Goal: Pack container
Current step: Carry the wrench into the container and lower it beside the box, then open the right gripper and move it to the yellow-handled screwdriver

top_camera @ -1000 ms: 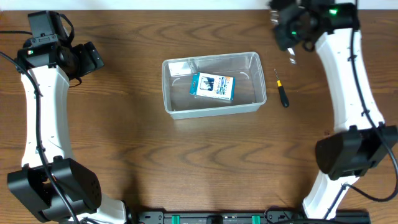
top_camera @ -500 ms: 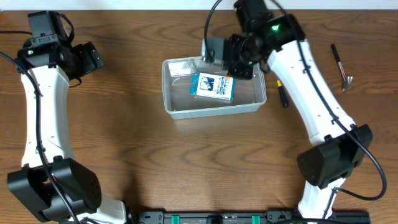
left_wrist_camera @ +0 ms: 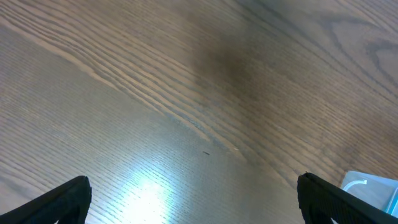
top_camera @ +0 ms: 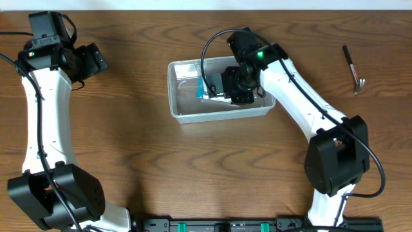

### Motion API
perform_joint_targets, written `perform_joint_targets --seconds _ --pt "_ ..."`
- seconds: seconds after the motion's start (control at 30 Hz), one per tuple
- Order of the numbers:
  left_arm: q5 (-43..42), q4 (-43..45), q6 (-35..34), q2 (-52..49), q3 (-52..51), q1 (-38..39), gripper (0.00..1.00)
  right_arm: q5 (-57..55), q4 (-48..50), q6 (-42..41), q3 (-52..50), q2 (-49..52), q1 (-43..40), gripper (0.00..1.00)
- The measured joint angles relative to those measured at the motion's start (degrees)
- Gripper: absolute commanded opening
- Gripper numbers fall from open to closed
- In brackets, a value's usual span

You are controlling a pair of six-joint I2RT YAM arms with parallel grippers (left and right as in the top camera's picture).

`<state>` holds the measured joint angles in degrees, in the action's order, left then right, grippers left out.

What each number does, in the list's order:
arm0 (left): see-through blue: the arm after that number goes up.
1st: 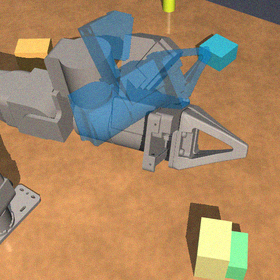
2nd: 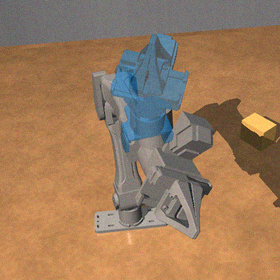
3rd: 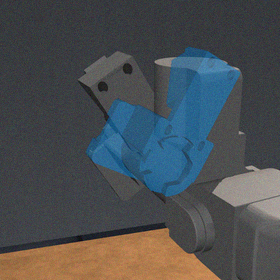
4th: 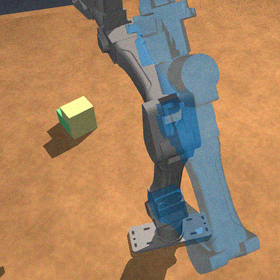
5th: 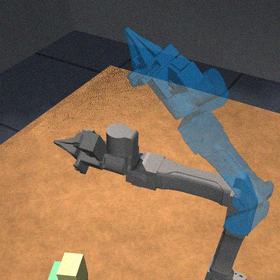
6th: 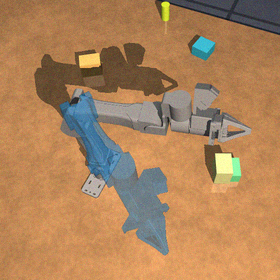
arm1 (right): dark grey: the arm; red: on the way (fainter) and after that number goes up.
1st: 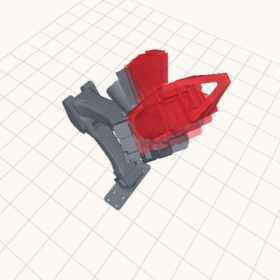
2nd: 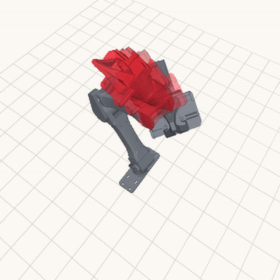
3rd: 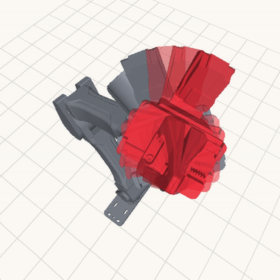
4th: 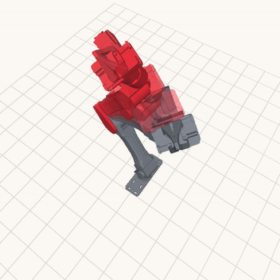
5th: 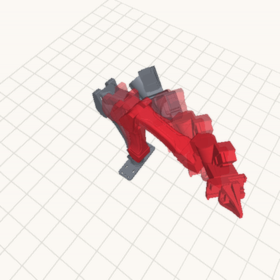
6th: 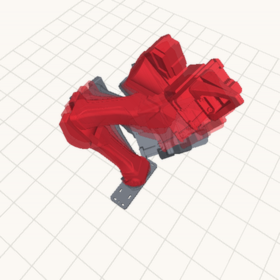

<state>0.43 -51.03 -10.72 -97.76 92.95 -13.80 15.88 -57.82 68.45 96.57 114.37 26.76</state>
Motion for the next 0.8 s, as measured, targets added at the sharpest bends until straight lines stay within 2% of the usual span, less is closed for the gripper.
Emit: perform_joint_targets --seconds 0.07,0.2,0.37,0.5,0.63,0.8 --pt "0.0 0.0 0.0 0.0 0.0 0.0 0.98 0.0 0.8 -0.4 -0.7 0.0 0.0 0.36" --pt "0.0 0.0 0.0 0.0 0.0 0.0 0.98 0.1 2.7 -1.6 -0.8 0.0 0.0 0.54" --pt "0.0 0.0 0.0 0.0 0.0 0.0 0.98 0.1 4.0 -4.9 -0.8 0.0 0.0 0.58" --pt "0.0 0.0 0.0 0.0 0.0 0.0 0.98 0.1 3.8 -12.5 -0.4 0.0 0.0 0.75" --pt "0.0 0.0 0.0 0.0 0.0 0.0 0.98 0.0 -0.5 -23.7 4.4 0.0 -0.2 0.72" --pt "0.0 0.0 0.0 0.0 0.0 0.0 0.98 -0.1 -11.1 -37.8 17.6 -0.3 -2.0 0.69"
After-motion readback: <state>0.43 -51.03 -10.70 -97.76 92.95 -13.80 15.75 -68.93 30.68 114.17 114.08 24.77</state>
